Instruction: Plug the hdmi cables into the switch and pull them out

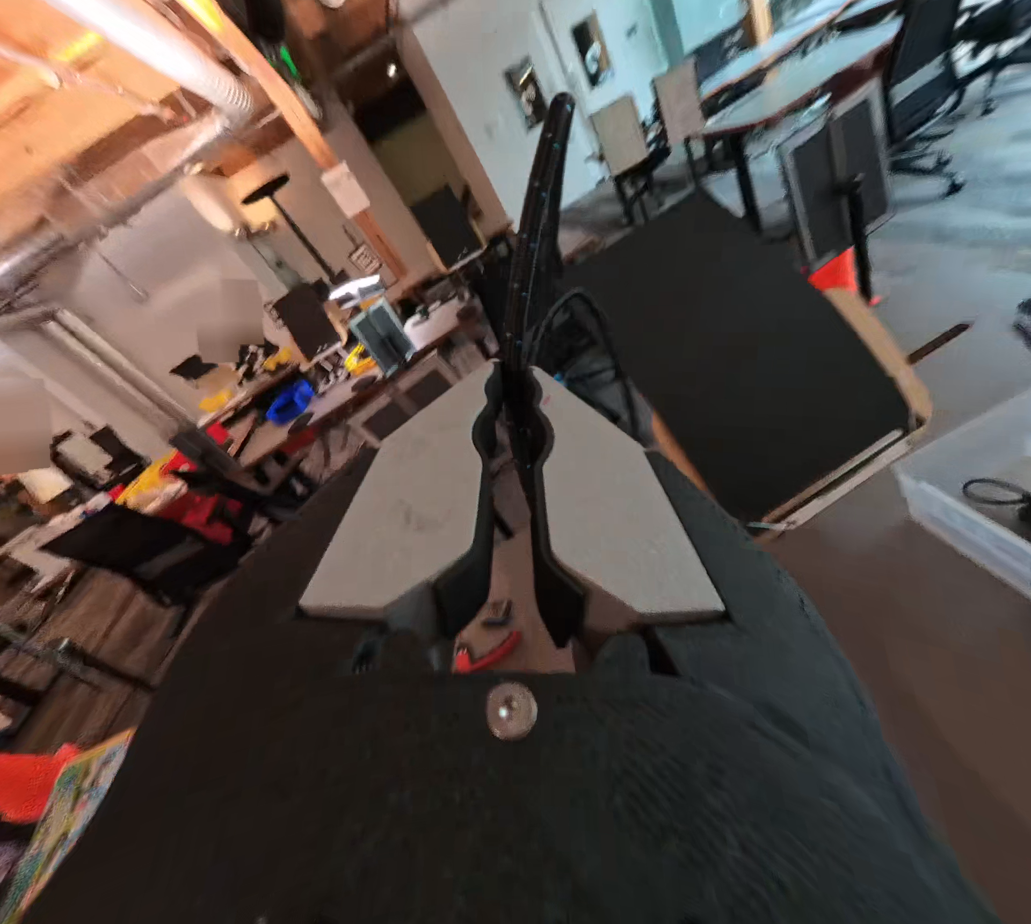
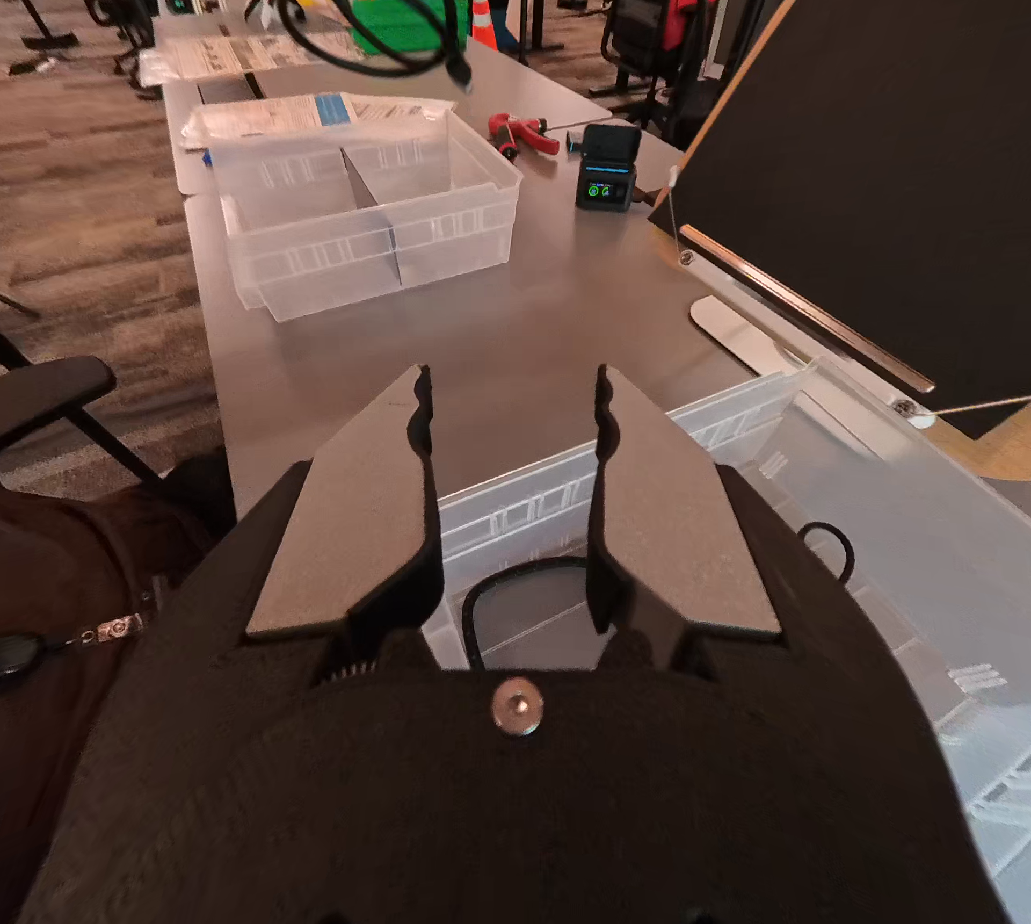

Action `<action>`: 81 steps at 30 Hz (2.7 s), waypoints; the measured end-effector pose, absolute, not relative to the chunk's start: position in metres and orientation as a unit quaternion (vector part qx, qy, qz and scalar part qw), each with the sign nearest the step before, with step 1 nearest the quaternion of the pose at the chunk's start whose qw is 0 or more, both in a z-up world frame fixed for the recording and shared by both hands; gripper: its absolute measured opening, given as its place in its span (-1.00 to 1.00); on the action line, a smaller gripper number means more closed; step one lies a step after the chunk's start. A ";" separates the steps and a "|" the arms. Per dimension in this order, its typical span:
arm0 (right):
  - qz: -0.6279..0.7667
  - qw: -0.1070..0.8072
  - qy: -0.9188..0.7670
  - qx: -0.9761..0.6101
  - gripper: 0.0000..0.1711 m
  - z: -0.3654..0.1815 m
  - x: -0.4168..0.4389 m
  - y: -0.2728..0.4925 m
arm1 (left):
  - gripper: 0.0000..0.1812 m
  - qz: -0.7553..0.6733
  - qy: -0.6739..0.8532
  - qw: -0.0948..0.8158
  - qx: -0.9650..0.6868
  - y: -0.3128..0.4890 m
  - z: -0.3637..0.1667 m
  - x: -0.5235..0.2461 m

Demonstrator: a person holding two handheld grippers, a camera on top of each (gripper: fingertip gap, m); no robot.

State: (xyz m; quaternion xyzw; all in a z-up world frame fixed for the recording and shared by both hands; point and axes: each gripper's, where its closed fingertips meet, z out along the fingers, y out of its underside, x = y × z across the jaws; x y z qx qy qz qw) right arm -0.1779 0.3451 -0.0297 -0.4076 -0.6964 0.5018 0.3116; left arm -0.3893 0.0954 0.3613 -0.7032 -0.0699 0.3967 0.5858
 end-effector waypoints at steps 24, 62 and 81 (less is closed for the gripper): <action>0.609 0.224 -0.669 -0.362 -0.15 -0.024 -0.188 0.303 | -0.95 0.121 0.277 0.588 -0.751 0.202 0.261 -0.141; 0.756 0.070 -0.617 -0.208 -0.82 0.008 -0.158 0.213 | -0.47 -0.012 0.130 0.521 -0.844 0.212 0.109 -0.166; 0.684 0.141 -0.691 -0.187 -0.72 -0.003 -0.149 0.197 | -0.79 -0.183 0.102 0.604 -0.769 0.202 -0.015 -0.142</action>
